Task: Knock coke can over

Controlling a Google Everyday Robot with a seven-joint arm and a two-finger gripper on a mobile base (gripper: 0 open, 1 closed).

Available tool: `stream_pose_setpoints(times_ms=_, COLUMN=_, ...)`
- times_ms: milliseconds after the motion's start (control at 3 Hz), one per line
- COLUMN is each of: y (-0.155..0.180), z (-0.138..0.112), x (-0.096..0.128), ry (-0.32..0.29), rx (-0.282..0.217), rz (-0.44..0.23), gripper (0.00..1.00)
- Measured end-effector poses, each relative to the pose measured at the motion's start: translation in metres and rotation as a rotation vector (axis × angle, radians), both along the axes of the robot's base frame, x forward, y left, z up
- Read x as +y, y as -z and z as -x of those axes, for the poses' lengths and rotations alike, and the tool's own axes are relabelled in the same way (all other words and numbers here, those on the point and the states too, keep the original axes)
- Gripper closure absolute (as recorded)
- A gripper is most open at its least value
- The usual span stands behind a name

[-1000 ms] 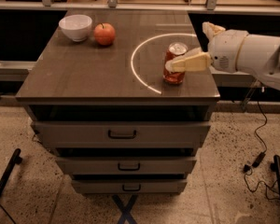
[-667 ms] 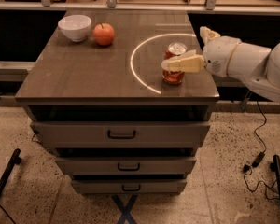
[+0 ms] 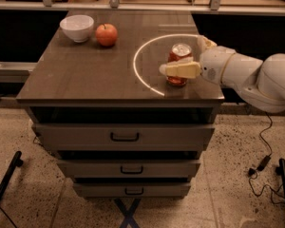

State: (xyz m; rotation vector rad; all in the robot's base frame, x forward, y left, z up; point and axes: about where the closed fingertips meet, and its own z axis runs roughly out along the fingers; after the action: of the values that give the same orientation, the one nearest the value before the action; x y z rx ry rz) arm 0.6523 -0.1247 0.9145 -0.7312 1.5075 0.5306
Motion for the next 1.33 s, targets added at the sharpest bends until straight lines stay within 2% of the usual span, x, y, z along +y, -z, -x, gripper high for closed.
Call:
stream_pose_setpoints(times_ms=333, y=0.008, z=-0.002, x=-0.003, ry=0.008, rx=0.005, rz=-0.032, gripper=0.17)
stream_pose_setpoints(times_ms=667, y=0.008, z=-0.004, x=-0.004, ry=-0.024, rx=-0.025, rz=-0.052, gripper=0.43)
stream_pose_setpoints(times_ms=1000, y=-0.011, z=0.002, x=-0.001, ry=-0.085, rx=-0.071, rz=-0.012, gripper=0.66)
stream_pose_setpoints(times_ms=1333, y=-0.050, z=0.014, x=0.008, ry=-0.166, rx=-0.097, rz=0.097, gripper=0.89)
